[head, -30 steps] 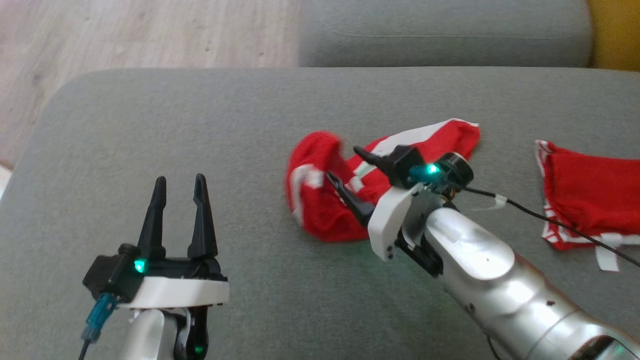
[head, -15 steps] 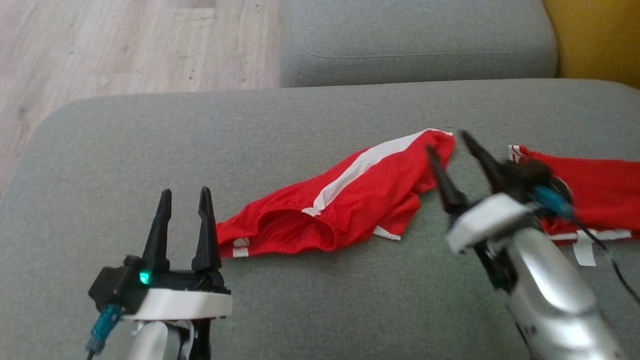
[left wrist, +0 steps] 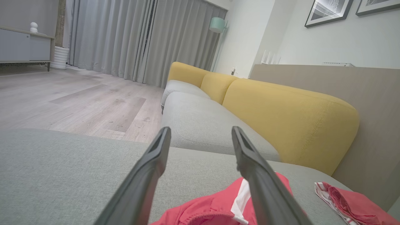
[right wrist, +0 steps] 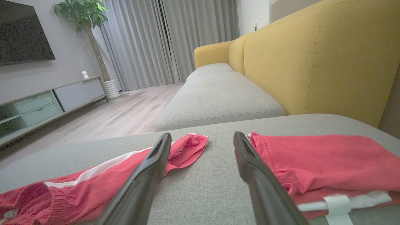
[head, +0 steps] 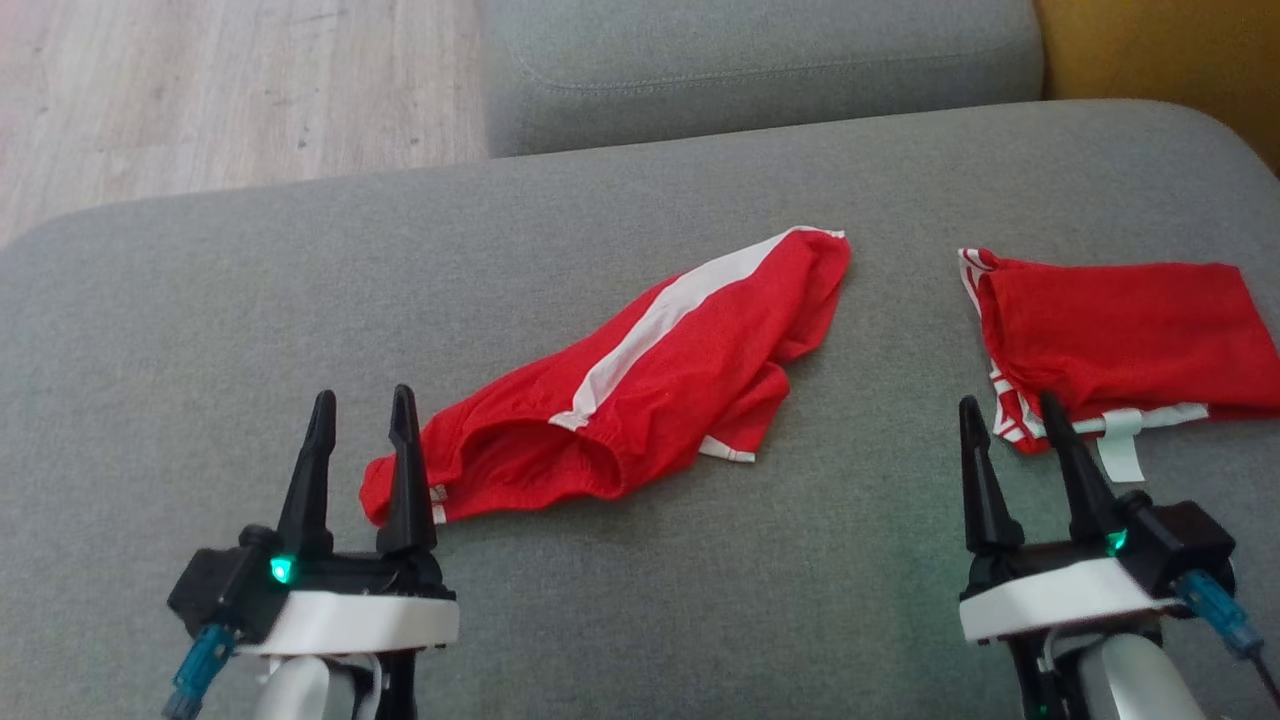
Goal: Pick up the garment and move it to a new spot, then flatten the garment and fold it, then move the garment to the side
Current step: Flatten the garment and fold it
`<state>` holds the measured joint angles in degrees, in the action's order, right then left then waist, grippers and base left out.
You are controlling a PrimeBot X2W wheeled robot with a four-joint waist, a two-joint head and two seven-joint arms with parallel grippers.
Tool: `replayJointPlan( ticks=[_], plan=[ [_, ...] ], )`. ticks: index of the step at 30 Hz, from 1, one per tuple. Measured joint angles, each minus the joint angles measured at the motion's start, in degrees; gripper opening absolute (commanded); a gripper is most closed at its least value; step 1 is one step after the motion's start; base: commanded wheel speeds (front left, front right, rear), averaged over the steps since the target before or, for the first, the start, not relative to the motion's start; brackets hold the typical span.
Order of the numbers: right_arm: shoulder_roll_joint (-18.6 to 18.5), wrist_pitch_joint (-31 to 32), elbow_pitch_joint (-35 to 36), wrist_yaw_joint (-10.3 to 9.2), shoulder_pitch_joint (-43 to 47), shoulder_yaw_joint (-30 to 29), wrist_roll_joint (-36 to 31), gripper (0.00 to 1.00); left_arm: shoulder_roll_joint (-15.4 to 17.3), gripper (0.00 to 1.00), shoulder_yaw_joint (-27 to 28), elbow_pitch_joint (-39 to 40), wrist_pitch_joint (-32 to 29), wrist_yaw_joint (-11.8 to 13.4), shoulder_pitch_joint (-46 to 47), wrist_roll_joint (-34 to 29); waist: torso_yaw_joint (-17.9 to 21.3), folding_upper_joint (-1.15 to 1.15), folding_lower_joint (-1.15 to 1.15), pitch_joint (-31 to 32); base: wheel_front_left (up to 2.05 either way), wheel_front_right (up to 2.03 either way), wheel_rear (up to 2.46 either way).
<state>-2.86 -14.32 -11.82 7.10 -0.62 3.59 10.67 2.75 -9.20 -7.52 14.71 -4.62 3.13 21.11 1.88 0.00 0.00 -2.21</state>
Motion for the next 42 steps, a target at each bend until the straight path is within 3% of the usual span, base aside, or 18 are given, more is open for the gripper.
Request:
replayJointPlan(
  ticks=[7, 10, 16, 18, 21, 26, 36, 42],
  plan=[
    [0.09, -0.04, 1.07, 0.00, -0.99, -0.45, 0.00, 1.00, 0.02, 1.00, -1.88, -1.20, 0.01, -0.53, 0.88, 0.00, 0.75, 0.00, 0.00, -0.60, 0.00, 0.00, 0.00],
    [0.10, -0.04, 1.09, 0.01, -1.61, -1.05, -0.01, 1.00, 0.02, 1.00, -6.59, -4.33, -0.36, -1.31, 2.89, -0.05, 1.06, 0.00, 0.00, -1.48, 0.00, 0.00, 0.00],
    [0.10, -0.04, 0.86, 0.00, -1.90, -1.30, 0.00, 1.00, -0.04, 1.00, -16.00, -10.13, -7.55, -1.93, 8.39, 1.33, 2.29, 0.00, 0.00, -3.99, 0.00, 0.00, 0.00],
    [0.11, -0.05, 0.83, 0.00, -2.51, -0.96, 0.09, 1.00, -0.07, 1.00, -17.39, -12.45, -10.37, -0.69, 9.84, 1.83, 3.03, 0.00, 0.00, -4.74, 0.00, 0.00, 0.00],
    [0.11, -0.05, 0.86, 0.00, -3.46, -0.29, 0.89, 1.00, -0.08, 1.00, -17.55, -15.67, -13.41, 3.15, 11.12, 1.29, 4.34, 0.00, 0.00, -5.62, 0.00, 0.00, 0.00],
    [0.11, -0.05, 0.82, 0.00, -3.64, -0.25, 1.38, 1.00, -0.07, 1.00, -16.25, -18.22, -14.14, 7.60, 11.96, 0.94, 5.92, 0.00, 0.01, -6.73, 0.00, 0.00, 0.00],
    [0.11, -0.05, 0.14, 0.00, -3.64, 0.12, 1.96, 1.00, 0.26, 1.00, -15.05, -18.82, -12.38, 10.20, 12.35, 0.47, 6.84, 0.00, 0.00, -6.26, 0.00, 0.00, 0.00],
    [0.11, -0.05, -0.30, 0.00, -3.48, 0.14, 2.43, 1.00, 0.29, 1.00, -15.00, -18.05, -12.22, 10.48, 11.96, 0.71, 5.61, 0.00, 0.00, -5.05, 0.00, 0.00, 0.00]
  ],
)
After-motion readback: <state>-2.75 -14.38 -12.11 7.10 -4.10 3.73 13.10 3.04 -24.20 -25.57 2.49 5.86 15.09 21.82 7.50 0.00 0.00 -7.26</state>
